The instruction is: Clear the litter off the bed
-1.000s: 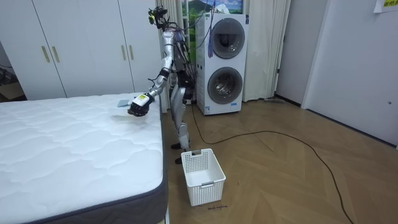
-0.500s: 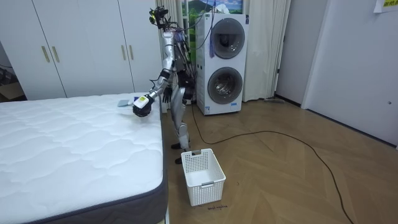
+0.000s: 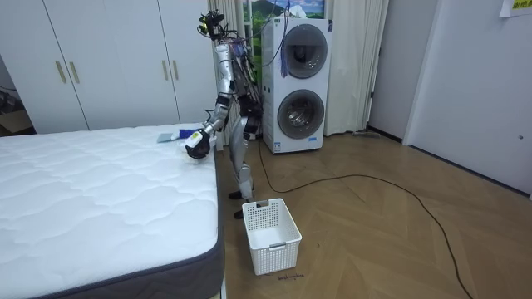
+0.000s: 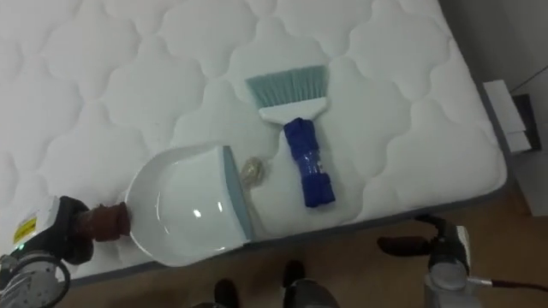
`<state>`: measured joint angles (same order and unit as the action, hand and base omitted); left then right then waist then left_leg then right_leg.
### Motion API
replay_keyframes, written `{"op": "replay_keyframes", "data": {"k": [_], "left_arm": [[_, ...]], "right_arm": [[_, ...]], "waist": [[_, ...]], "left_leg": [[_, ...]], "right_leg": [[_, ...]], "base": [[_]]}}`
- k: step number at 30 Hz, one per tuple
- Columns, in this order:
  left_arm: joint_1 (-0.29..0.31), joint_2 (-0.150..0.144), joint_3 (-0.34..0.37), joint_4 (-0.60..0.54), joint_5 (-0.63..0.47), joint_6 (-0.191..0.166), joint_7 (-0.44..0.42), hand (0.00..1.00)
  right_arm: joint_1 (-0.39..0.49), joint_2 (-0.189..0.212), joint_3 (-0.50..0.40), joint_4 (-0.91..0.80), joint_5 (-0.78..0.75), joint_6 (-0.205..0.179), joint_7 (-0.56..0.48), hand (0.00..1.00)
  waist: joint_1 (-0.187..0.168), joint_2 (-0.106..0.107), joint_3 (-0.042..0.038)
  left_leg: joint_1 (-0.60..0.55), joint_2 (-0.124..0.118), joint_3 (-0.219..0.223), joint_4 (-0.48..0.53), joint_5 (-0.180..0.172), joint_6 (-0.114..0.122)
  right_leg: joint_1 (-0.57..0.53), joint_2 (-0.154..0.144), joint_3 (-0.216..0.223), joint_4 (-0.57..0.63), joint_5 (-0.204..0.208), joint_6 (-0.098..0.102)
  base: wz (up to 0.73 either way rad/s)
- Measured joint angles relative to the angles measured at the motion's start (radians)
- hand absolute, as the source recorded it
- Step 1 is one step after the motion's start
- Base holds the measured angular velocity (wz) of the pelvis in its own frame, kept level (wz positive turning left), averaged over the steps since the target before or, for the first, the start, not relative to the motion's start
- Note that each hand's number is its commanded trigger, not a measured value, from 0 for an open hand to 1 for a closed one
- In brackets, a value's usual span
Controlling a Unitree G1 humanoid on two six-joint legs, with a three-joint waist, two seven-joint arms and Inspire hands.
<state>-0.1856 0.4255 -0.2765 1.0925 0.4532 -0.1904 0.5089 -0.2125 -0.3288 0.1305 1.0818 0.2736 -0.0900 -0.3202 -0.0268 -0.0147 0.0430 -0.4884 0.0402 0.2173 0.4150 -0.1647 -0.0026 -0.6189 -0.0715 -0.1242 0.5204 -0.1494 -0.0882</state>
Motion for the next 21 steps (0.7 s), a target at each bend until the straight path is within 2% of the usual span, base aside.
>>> {"op": "replay_keyframes", "data": {"k": [6,7,9,11,13,15,17,19,21], "left_arm": [[0.011,0.0,0.0,0.048,-0.001,-0.01,0.013,1.0],[0.005,0.0,0.002,0.06,-0.001,-0.009,0.013,1.0],[0.004,0.0,0.018,0.072,-0.001,-0.008,0.013,1.0],[0.003,0.0,0.031,0.076,-0.001,-0.006,0.012,1.0],[-0.004,0.0,0.033,0.073,0.0,-0.004,0.012,1.0],[-0.009,0.0,0.032,0.073,0.0,-0.001,0.013,1.0],[-0.007,0.0,0.027,0.073,-0.003,0.008,0.014,1.0],[-0.005,-0.005,0.024,0.073,-0.006,0.026,0.014,1.0],[-0.005,-0.005,0.024,0.073,-0.022,0.04,0.014,1.0]], "right_arm": [[0.0,0.0,0.002,-0.048,-0.085,0.019,-0.094,0.0],[0.0,0.001,0.002,-0.071,-0.088,0.029,-0.125,0.0],[-0.001,-0.001,-0.003,-0.136,-0.086,0.023,-0.188,0.0],[-0.021,-0.015,-0.02,-0.245,-0.087,-0.036,-0.246,0.0],[-0.08,-0.032,-0.03,-0.345,-0.09,-0.13,-0.306,0.0],[-0.108,-0.031,-0.029,-0.382,-0.112,-0.175,-0.327,0.0],[-0.107,-0.025,-0.024,-0.413,-0.139,-0.195,-0.343,0.0],[-0.103,-0.019,-0.02,-0.42,-0.161,-0.196,-0.353,0.0],[-0.103,-0.019,0.003,-0.42,-0.161,-0.193,-0.356,0.0]], "waist": [[-0.001,-0.001,0.0006],[-0.001,-0.001,0.0008],[-0.003,-0.004,0.0026],[-0.003,-0.006,0.0042],[0.002,-0.006,0.004],[0.008,-0.005,0.0038],[0.013,-0.005,0.0038],[0.034,-0.007,0.0024],[0.038,-0.007,0.0022]], "left_leg": [[-0.018,-0.006,0.006,0.011,0.002,0.004],[-0.024,-0.003,0.006,0.014,0.003,0.005],[-0.027,0.0,0.008,0.019,0.003,0.005],[-0.028,0.004,0.01,0.026,0.002,0.006],[-0.034,0.01,0.004,0.032,0.001,0.007],[-0.034,0.02,-0.009,0.033,0.001,0.006],[-0.032,0.022,-0.027,0.032,0.001,0.005],[-0.028,0.023,-0.027,0.03,0.0,0.005],[-0.029,0.02,-0.028,0.03,0.0,0.005]], "right_leg": [[-0.028,-0.004,0.015,0.02,0.0,0.003],[-0.031,-0.004,0.012,0.018,0.001,0.006],[-0.031,-0.002,0.011,0.016,0.003,0.01],[-0.03,-0.002,0.007,0.014,0.005,0.013],[-0.023,0.0,-0.004,0.007,0.011,0.011],[-0.004,0.007,-0.026,-0.016,0.022,0.005],[0.016,0.007,-0.048,-0.03,0.027,-0.003],[0.023,0.005,-0.054,-0.035,0.027,-0.004],[0.023,0.001,-0.058,-0.035,0.026,-0.003]], "base": [[-0.04],[0.0],[-0.04],[-0.03],[0.09],[0.21],[0.25],[0.08],[0.09]]}}
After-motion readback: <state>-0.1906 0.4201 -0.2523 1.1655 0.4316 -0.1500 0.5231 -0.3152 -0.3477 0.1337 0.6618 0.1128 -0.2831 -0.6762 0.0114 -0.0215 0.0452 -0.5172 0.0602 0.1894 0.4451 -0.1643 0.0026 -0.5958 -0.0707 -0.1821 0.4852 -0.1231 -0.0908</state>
